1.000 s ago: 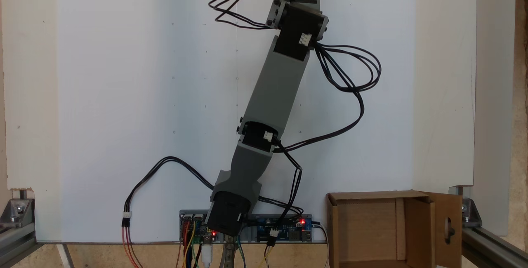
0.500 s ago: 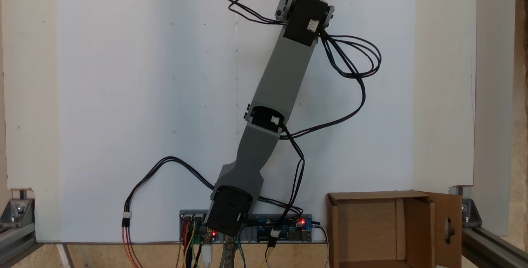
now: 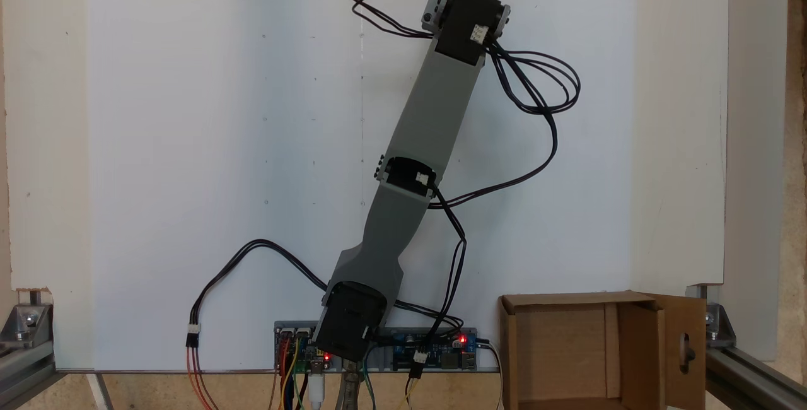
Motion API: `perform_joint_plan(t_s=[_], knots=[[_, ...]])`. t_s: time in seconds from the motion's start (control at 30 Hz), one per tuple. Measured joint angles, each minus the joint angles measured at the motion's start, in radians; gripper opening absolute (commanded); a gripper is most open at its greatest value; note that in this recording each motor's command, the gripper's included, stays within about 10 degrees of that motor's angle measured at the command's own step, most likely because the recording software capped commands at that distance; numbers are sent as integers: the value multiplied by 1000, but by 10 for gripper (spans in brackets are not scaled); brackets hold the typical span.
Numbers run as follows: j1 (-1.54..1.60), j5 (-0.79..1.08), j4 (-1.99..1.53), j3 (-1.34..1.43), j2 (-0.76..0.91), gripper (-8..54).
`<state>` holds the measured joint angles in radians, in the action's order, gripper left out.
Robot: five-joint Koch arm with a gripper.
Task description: Grasp a green dice and put it in the bin.
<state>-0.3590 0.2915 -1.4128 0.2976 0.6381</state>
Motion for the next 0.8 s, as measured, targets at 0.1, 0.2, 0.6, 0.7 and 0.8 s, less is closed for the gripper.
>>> perform_joint_plan(t_s=[0.1,0.2,0.6,0.7,0.8], knots=[[0,0,0,-40,-15,441],[0,0,0,-69,-35,441],[2,0,0,-71,-63,441],[0,-2,0,-89,-67,441],[0,0,-2,-89,-67,441]])
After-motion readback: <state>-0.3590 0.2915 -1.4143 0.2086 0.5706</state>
